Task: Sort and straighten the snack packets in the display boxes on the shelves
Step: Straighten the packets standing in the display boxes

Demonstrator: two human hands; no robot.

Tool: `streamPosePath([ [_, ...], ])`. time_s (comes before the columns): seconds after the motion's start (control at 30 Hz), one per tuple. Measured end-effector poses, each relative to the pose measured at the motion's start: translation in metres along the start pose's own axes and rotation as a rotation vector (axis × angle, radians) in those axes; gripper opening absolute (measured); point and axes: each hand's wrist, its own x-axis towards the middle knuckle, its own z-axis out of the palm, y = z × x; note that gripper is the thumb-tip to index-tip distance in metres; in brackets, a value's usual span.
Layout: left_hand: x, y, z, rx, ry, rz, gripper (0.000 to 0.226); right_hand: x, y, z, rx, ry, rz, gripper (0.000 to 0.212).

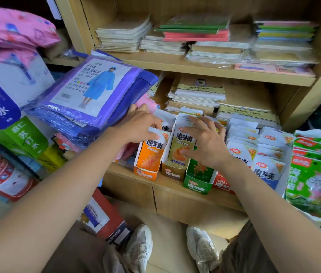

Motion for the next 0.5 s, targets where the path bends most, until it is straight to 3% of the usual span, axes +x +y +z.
streamPosePath([
  [0.17, -0.010, 0.006, -0.008, 0.002, 0.156, -0.069, 0.017, 0.000, 0.002, -0.003, 0.036, 0.002, 0.007, 0.076],
  [0.33, -0.014, -0.001, 0.002, -0.011, 0.568, -0.050, 0.010, -0.001, 0.002, -0.006, 0.042, 0.005, -0.005, 0.081],
  [0.5, -0.014, 0.006, 0.046, -0.015, 0.598, -0.082, 0.011, -0.002, -0.001, 0.001, 0.021, 0.029, -0.039, 0.076],
])
